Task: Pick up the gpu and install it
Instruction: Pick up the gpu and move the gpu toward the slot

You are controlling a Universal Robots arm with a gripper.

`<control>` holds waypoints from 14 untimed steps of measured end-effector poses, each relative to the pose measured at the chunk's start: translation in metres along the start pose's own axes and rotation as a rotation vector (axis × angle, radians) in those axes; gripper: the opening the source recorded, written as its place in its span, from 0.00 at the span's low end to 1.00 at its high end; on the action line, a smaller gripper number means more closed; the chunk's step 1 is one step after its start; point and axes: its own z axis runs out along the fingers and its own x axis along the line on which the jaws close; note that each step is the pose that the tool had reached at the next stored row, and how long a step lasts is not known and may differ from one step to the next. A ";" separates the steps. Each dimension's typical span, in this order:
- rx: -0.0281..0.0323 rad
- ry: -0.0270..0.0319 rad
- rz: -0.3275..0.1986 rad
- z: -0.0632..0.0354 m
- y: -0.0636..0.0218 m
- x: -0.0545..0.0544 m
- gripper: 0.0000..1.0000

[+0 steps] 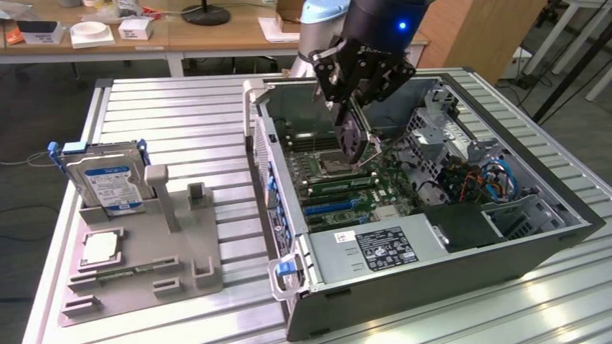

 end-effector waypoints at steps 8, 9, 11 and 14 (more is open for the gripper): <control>-0.0024 0.0000 0.000 -0.0021 0.0106 -0.042 0.28; -0.0024 0.0001 0.000 -0.0021 0.0114 -0.044 0.28; -0.0025 -0.0001 0.000 -0.0019 0.0134 -0.047 0.28; -0.0024 -0.0004 0.000 -0.0017 0.0159 -0.052 0.28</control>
